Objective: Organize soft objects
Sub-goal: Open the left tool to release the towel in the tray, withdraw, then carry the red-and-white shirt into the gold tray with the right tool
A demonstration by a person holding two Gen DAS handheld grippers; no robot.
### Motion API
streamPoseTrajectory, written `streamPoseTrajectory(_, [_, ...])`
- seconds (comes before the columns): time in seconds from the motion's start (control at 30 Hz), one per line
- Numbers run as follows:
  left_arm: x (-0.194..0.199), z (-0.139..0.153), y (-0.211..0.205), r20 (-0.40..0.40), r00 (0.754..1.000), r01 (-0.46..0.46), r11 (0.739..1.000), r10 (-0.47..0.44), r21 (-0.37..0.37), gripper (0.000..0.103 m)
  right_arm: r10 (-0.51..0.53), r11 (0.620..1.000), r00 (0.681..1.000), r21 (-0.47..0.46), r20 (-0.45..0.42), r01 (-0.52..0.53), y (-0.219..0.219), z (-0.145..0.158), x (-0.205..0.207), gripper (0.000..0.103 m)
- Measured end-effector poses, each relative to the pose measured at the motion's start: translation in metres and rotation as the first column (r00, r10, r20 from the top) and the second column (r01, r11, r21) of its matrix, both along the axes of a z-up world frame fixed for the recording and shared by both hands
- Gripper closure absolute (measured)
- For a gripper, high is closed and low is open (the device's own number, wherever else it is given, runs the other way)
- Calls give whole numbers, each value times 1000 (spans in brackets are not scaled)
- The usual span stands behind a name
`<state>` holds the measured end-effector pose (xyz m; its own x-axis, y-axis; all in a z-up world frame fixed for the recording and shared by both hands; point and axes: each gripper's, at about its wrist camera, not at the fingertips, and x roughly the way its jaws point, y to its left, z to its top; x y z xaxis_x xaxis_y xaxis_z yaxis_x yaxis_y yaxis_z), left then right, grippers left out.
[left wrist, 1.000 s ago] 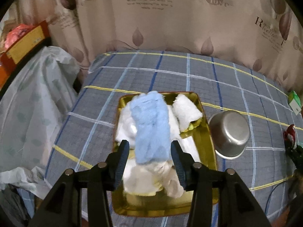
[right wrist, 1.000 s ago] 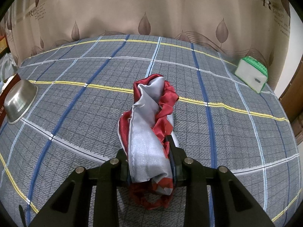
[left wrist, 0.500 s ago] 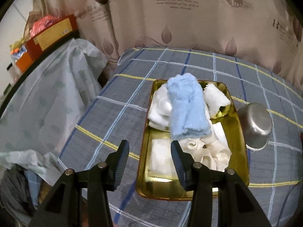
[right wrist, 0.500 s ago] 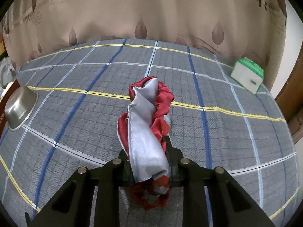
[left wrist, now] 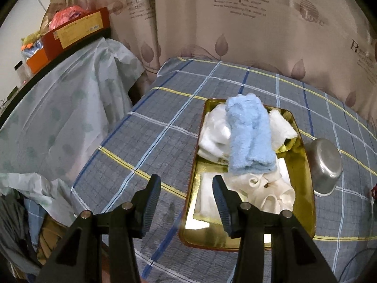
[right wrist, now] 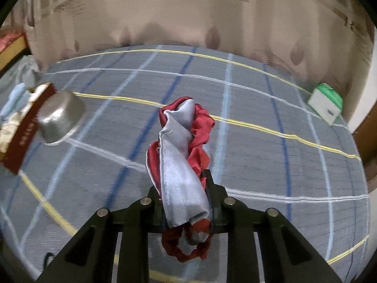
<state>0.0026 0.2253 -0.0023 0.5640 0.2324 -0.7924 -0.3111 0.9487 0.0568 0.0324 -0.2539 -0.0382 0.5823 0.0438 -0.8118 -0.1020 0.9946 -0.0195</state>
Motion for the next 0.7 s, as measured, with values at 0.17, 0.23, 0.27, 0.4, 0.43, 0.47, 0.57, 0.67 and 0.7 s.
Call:
streamPoseTrajectory(0.17, [-2,1,7,6,1000,-24,1000,24,-2,56,96,995,995,29,-4,-96,36,11,-9,81])
streamPoseTrajectory(0.23, [-2,0,10,-1,999,-38,999,38,-3,56,143,989,990,43,-2,-143,54,15,-13,81])
streamPoseTrajectory(0.27, [-2,-1,11,-7,999,-43,999,43,-9,56,160,986,987,44,1,-160,62,17,-15,81])
streamPoseTrajectory(0.4, [-3,-2,18,-14,998,-61,997,61,-37,56,246,968,969,47,16,-247,96,26,-22,81])
streamPoseTrajectory(0.43, [-4,-2,19,-12,998,-65,997,65,-38,56,264,963,964,46,21,-265,104,29,-23,81])
streamPoseTrajectory(0.47, [-5,-1,21,-9,997,-71,997,71,-37,56,289,956,957,43,26,-290,113,32,-24,81])
streamPoseTrajectory(0.57, [-5,-2,24,-14,996,-83,996,83,-43,56,344,938,938,37,45,-345,137,42,-27,81])
streamPoseTrajectory(0.67, [-6,-4,29,-23,995,-101,994,99,-51,56,390,919,919,33,61,-392,158,49,-30,81])
streamPoseTrajectory(0.7, [-6,-4,30,-25,994,-104,993,103,-48,56,404,913,913,35,65,-406,164,52,-30,81])
